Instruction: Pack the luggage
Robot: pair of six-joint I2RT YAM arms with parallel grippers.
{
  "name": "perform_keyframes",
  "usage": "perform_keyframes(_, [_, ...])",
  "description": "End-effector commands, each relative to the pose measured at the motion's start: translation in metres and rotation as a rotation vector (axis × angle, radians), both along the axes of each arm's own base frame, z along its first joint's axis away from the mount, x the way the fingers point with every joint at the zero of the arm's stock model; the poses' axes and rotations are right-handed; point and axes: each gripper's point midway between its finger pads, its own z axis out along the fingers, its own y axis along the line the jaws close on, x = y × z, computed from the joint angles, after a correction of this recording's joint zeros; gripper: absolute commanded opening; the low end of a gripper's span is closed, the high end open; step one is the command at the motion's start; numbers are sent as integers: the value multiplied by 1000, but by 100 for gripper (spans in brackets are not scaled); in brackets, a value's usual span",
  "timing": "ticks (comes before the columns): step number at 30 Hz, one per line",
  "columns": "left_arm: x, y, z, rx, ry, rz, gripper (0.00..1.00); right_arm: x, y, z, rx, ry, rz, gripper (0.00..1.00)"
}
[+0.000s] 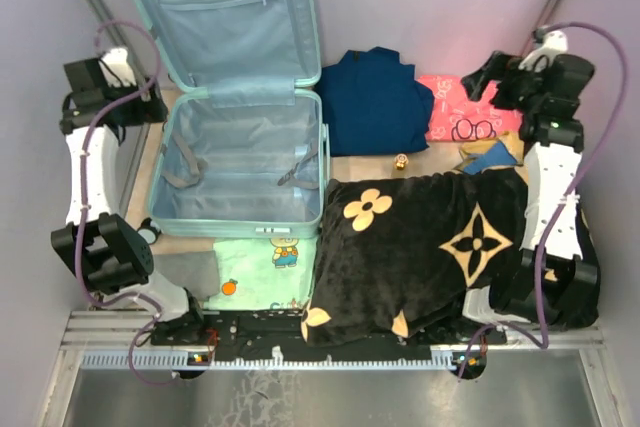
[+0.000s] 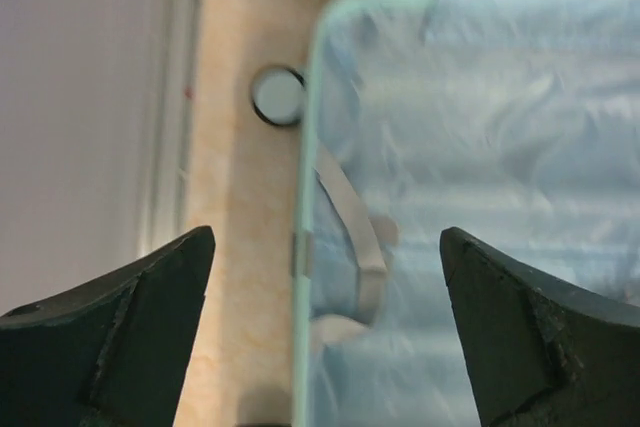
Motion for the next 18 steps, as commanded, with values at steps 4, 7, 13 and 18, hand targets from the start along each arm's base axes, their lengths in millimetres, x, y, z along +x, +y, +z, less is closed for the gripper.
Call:
perform_keyframes(4, [-27, -61, -42, -42, 74, -143, 100, 4, 64, -69, -16, 172, 170, 99])
perform_keyframes(7, [-37, -81, -56, -56, 101, -200, 100, 7, 86, -94, 3, 246, 227, 99])
perform_keyframes(13, [-45, -115, -56, -60, 93, -320, 100, 19, 114, -132, 46, 368, 283, 99])
perform_keyframes(18, [-44, -134, -53, -47, 86, -396, 100, 37, 120, -172, 77, 482, 265, 99])
